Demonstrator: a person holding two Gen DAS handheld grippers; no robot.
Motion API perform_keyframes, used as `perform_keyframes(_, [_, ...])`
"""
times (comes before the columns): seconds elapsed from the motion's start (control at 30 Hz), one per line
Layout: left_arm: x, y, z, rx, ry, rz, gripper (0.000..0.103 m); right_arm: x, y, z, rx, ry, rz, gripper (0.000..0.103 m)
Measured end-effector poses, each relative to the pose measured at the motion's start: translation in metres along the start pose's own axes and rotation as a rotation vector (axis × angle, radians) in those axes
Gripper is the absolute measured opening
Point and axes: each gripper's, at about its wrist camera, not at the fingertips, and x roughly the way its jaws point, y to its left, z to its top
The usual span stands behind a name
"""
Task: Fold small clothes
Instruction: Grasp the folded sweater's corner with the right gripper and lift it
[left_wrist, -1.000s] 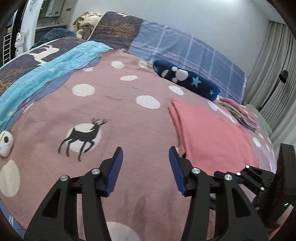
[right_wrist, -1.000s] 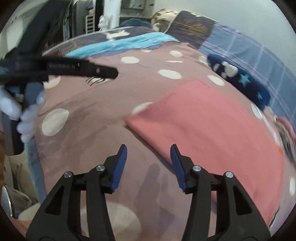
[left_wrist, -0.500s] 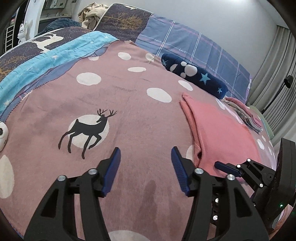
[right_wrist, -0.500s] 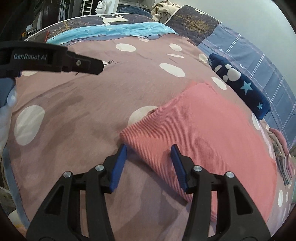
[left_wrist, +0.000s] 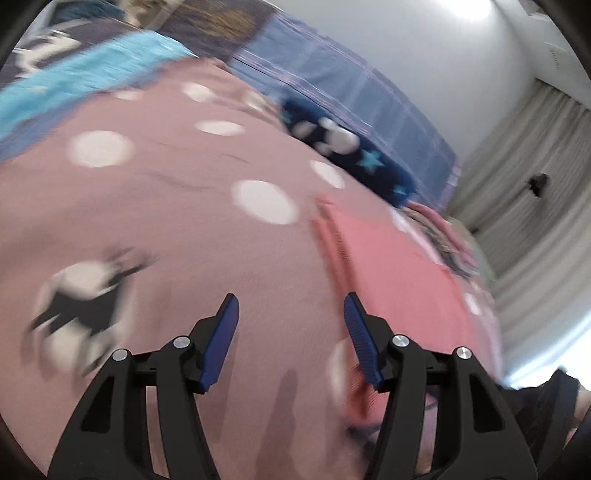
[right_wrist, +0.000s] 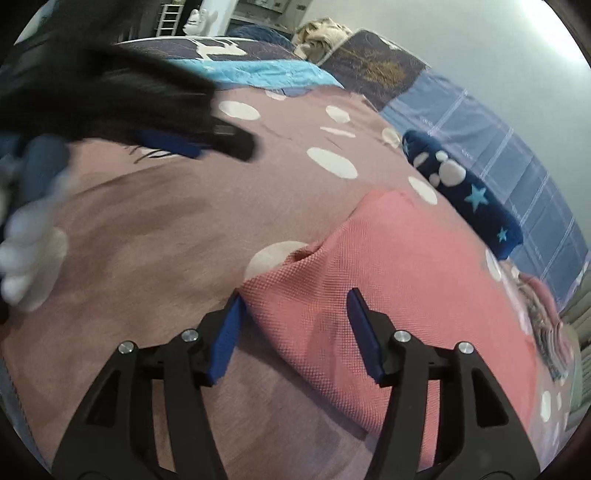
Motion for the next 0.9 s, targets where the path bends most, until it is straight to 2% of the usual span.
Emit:
perform_keyframes(0.07, [0.029,-0.010,0.013,0.021,0.079,-0.094,0.060,-0.001,0.000,-0.001,0.002,0.007,0.002,0.055])
perform_keyframes(0.13, [0.058,-0.021,0.020,0.046,0.168,-0.149,0.060,0.004,-0.003,0.000,0.021,0.025,0.004,0.054])
perform_keyframes(0.2, [0.091,-0.032,0.029,0.069,0.247,-0.152,0.060,0.008,-0.007,0.002,0.044,0.034,0.008,0.054])
perform_keyframes(0.27, [0.106,-0.038,0.037,0.080,0.259,-0.146,0.060,0.012,-0.009,0.005,0.054,0.035,0.022,0.048])
perform_keyframes(0.3, [0.115,-0.042,0.044,0.070,0.267,-0.149,0.060,0.013,-0.009,0.006,0.054,0.032,0.041,0.035])
perform_keyframes(0.33, [0.121,-0.043,0.048,0.057,0.273,-0.154,0.060,0.014,-0.010,0.006,0.054,0.030,0.052,0.026])
perform_keyframes(0.37, [0.125,-0.045,0.051,0.041,0.279,-0.158,0.059,0.014,-0.010,0.006,0.058,0.025,0.046,0.022])
perform_keyframes(0.4, [0.128,-0.046,0.054,0.022,0.285,-0.159,0.059,0.012,-0.013,0.006,0.067,0.015,0.045,0.011])
perform_keyframes(0.43, [0.131,-0.052,0.056,0.012,0.289,-0.156,0.057,0.009,-0.018,0.006,0.093,-0.001,0.053,0.009])
perform_keyframes(0.47, [0.131,-0.056,0.056,0.014,0.283,-0.150,0.048,0.004,-0.025,0.006,0.122,-0.019,0.062,0.005])
perform_keyframes(0.5, [0.128,-0.060,0.056,0.019,0.277,-0.147,0.043,-0.001,-0.032,0.005,0.147,-0.041,0.062,0.005])
perform_keyframes(0.57, [0.125,-0.071,0.061,0.028,0.255,-0.153,0.021,-0.016,-0.045,0.004,0.185,-0.090,0.037,0.005])
perform_keyframes(0.67, [0.120,-0.091,0.070,0.011,0.221,-0.162,0.006,-0.034,-0.067,0.000,0.260,-0.139,0.025,0.005])
perform_keyframes(0.73, [0.116,-0.105,0.075,0.020,0.200,-0.163,0.002,-0.042,-0.080,-0.004,0.296,-0.160,0.015,0.005])
perform_keyframes(0.8, [0.115,-0.120,0.078,0.048,0.187,-0.151,0.001,-0.050,-0.089,-0.009,0.327,-0.175,0.005,0.005])
perform_keyframes(0.9, [0.119,-0.144,0.079,0.120,0.215,-0.044,0.001,-0.057,-0.106,-0.021,0.388,-0.183,0.002,0.005])
